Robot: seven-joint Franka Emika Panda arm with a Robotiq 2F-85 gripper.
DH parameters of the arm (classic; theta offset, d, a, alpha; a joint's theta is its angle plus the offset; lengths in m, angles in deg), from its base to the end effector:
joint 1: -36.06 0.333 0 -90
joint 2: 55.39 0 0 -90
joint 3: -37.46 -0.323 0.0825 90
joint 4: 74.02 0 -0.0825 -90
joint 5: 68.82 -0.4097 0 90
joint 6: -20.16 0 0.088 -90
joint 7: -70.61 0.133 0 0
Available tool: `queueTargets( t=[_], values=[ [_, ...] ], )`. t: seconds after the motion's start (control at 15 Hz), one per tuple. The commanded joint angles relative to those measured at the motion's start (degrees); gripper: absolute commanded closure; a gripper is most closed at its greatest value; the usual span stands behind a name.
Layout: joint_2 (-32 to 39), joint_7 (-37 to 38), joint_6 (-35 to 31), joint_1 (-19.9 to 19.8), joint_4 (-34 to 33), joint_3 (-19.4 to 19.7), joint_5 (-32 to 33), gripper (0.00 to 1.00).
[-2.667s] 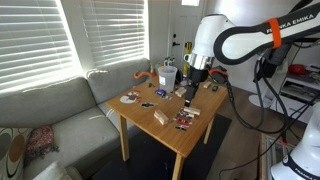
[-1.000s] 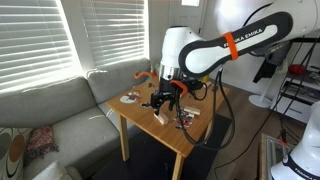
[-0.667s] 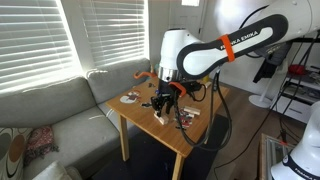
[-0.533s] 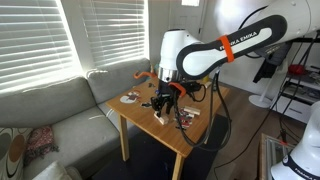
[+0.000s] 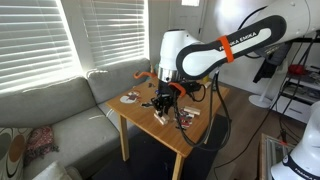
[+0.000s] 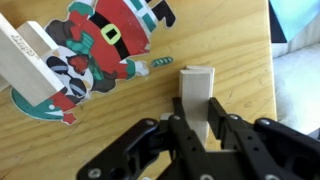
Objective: Put two blocks on the table, then turn the top block to the left, then stack the left blocks on the right blocks
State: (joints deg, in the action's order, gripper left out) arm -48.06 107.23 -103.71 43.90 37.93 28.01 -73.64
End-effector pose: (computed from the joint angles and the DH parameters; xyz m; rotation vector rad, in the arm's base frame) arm 0.5902 0.1870 0.3902 -2.9664 0.5761 -0.0462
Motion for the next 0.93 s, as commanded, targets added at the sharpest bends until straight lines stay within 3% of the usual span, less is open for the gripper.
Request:
queueTargets(
  t=[0.0, 0.6, 0.8, 0.87],
  values=[
    [-3.38, 0.08, 0.43, 0.84, 1.52, 1.23, 1.90, 0.93],
    [-18.30, -19.71, -0.72, -0.87, 15.87, 2.14, 1.13, 0.93],
    [-22.24, -22.69, -0.82, -1.42, 19.92, 2.29, 2.22, 0.93],
    [-23.85, -20.03, -3.68, -1.54, 21.32, 2.62, -1.63, 0.93]
  ],
)
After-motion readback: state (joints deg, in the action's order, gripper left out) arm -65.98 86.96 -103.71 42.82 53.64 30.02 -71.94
